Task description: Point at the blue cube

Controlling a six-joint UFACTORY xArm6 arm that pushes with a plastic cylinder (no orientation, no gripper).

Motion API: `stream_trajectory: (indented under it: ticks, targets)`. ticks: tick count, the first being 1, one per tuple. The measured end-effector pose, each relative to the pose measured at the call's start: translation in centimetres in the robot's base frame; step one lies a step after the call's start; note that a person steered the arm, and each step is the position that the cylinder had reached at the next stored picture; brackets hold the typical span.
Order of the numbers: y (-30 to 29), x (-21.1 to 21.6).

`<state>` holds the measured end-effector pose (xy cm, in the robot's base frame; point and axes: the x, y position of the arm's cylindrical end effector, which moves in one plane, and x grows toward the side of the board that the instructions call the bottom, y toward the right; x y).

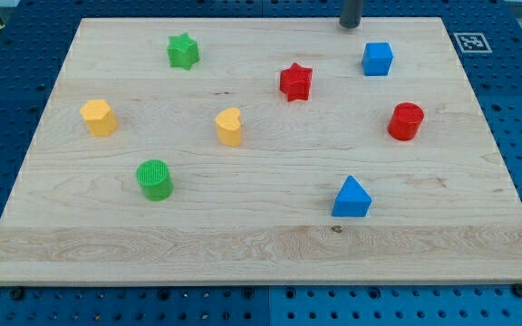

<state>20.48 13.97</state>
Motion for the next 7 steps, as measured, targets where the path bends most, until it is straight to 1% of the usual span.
stream_trajectory:
  ticks: [2, 4, 5, 7]
  targets:
    - [-7.3, 0.0]
    - [-8.0, 0.0]
    - [-4.7, 0.0]
    - [6.5, 0.2]
